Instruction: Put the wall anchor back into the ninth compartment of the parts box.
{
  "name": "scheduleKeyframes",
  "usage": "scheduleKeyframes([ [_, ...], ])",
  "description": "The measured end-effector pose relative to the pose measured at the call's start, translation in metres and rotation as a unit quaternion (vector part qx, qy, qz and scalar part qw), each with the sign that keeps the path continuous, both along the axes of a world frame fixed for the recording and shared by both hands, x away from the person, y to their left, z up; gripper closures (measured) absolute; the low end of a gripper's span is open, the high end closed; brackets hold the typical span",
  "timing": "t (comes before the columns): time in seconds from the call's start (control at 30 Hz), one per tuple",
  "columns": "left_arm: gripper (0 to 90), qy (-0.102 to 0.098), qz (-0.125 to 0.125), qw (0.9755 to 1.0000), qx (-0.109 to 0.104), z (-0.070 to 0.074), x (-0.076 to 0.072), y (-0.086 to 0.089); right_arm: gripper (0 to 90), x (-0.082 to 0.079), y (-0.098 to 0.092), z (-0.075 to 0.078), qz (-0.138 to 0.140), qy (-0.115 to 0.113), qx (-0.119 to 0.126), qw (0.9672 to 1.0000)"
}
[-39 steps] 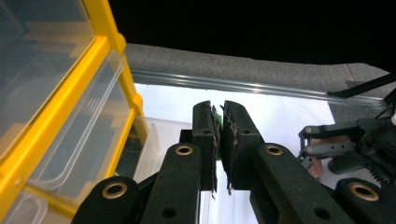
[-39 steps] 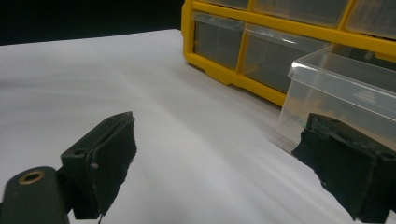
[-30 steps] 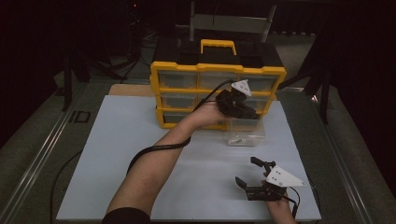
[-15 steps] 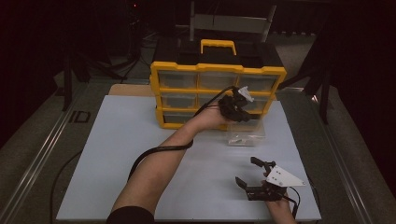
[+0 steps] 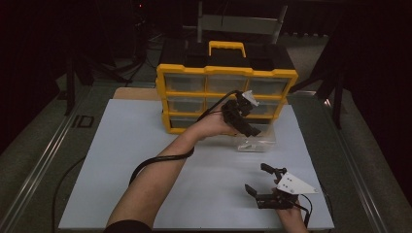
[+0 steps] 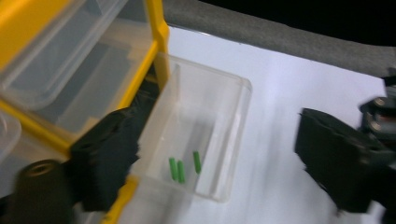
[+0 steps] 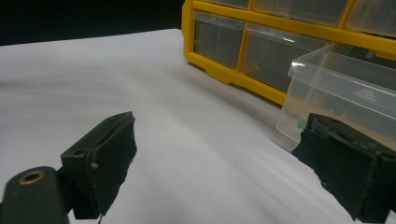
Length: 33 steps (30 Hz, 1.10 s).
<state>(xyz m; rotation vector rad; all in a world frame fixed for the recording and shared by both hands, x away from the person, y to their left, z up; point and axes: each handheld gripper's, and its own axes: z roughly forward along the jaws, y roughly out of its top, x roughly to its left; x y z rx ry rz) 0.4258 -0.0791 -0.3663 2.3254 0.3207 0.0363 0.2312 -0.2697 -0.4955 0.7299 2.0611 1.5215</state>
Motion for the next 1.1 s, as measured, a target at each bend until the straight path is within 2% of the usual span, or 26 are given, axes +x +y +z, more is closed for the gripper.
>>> scheduleKeyframes([
  [0.07, 1.1, 0.014, -0.012, 0.9998, -0.010, 0.000, -0.001, 0.007, 10.2, 0.000, 0.000, 0.000, 0.000, 0.000, 0.000, 1.0000],
  [0.13, 0.1, 0.015, -0.013, 0.9996, -0.020, 0.001, -0.004, 0.015, 10.2, 0.000, 0.000, 0.000, 0.000, 0.001, 0.000, 1.0000],
  [0.2, 0.0, 0.020, -0.013, 0.9993, -0.028, 0.000, -0.006, 0.022, 10.3, 0.000, 0.000, 0.000, -0.001, 0.001, 0.000, 1.0000],
  [0.27, 0.0, 0.014, -0.011, 0.9993, -0.032, 0.000, -0.011, 0.030, 10.2, 0.000, 0.000, 0.000, -0.001, 0.000, -0.002, 1.0000],
  [0.3, 0.0, 0.019, -0.017, 0.9989, -0.039, -0.001, -0.012, 0.035, 10.2, 0.000, 0.000, 0.000, -0.001, 0.000, -0.002, 1.0000],
  [0.43, 0.1, 0.007, -0.011, 0.9984, -0.056, -0.002, -0.021, 0.050, 10.2, 0.000, 0.000, 0.000, -0.001, 0.000, -0.002, 1.0000],
  [0.53, 0.0, 0.000, -0.005, 0.9981, -0.061, -0.003, -0.027, 0.063, 10.3, 0.000, 0.000, 0.000, -0.001, -0.001, -0.003, 1.0000],
  [0.57, 0.0, 0.005, -0.005, 0.9979, -0.064, -0.004, -0.029, 0.068, 10.3, 0.000, 0.000, 0.000, -0.001, -0.001, -0.002, 1.0000],
  [0.87, 0.1, 0.003, 0.000, 0.9959, -0.090, -0.006, -0.048, 0.108, 10.3, 0.000, 0.002, 0.000, 0.001, 0.000, -0.005, 1.0000],
  [0.97, 0.1, 0.004, -0.003, 0.9958, -0.092, -0.007, -0.051, 0.115, 10.2, 0.000, 0.002, -0.001, 0.001, 0.000, -0.005, 1.0000],
  [1.0, 0.1, 0.002, 0.000, 0.9953, -0.097, -0.009, -0.057, 0.125, 10.3, 0.000, 0.002, -0.001, 0.002, 0.000, -0.006, 1.0000],
  [1.1, 0.1, -0.001, 0.005, 0.9952, -0.097, -0.014, -0.065, 0.139, 10.2, 0.000, 0.003, -0.001, 0.002, 0.000, -0.007, 1.0000],
])
